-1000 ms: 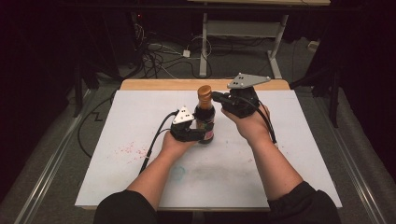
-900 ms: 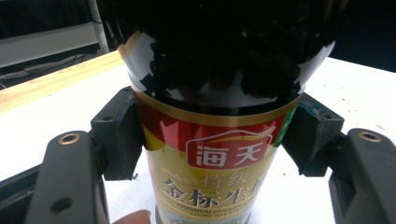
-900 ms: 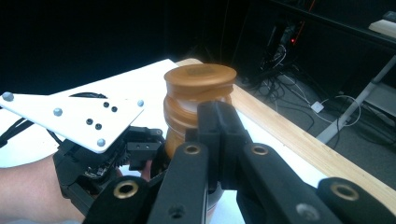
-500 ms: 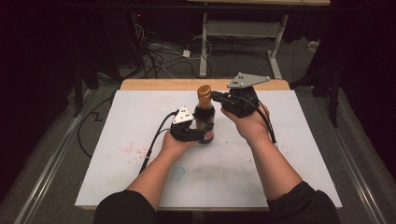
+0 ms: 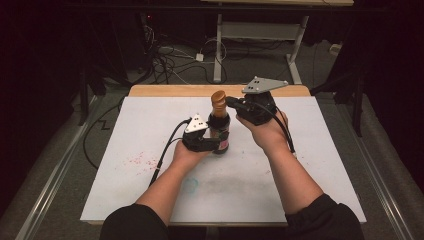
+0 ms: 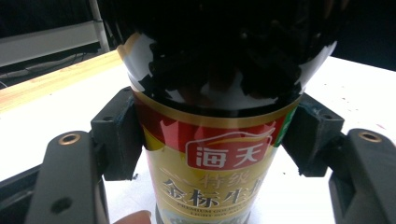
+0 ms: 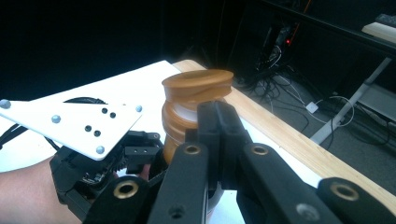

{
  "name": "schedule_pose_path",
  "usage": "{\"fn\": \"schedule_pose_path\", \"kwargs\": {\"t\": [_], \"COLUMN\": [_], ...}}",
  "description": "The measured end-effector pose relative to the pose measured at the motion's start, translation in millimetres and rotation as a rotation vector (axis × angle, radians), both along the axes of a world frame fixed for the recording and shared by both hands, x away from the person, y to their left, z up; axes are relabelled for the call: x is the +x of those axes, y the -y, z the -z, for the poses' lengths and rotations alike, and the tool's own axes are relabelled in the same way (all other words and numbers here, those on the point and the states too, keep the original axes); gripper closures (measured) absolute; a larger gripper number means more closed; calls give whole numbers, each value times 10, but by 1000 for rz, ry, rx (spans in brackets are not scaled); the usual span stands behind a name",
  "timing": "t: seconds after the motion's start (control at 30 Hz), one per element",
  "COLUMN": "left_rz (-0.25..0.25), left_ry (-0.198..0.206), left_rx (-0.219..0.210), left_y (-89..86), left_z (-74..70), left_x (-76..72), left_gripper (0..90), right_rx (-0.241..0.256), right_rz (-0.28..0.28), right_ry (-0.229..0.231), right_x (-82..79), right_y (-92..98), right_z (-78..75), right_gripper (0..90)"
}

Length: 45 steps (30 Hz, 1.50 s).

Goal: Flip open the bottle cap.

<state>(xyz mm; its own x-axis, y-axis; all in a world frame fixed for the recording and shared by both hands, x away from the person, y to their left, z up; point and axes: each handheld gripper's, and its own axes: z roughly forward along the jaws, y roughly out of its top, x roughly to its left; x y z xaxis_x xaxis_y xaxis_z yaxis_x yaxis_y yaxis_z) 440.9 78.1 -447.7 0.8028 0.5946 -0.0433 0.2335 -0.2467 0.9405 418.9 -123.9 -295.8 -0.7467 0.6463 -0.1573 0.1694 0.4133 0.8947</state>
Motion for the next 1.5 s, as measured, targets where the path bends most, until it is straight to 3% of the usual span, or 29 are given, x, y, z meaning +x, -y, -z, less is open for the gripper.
{"fn": "schedule_pose_path", "kwargs": {"t": [1.03,1.3,1.5], "left_rz": [-4,-3,-2], "left_ry": [3,0,3], "left_rx": [6,6,5], "left_y": [10,4,12], "left_z": [-4,-3,-2], "left_x": [-9,-3,-8], "left_gripper": [288,287,287], "right_rx": [-12,2,-11], "right_rz": [-10,-29,-43], "right_ry": [28,54,43], "right_x": [-14,-42,6], "right_y": [-87,-181,-286], "right_z": [-127,-244,-210], "right_gripper": [900,900,900]}}
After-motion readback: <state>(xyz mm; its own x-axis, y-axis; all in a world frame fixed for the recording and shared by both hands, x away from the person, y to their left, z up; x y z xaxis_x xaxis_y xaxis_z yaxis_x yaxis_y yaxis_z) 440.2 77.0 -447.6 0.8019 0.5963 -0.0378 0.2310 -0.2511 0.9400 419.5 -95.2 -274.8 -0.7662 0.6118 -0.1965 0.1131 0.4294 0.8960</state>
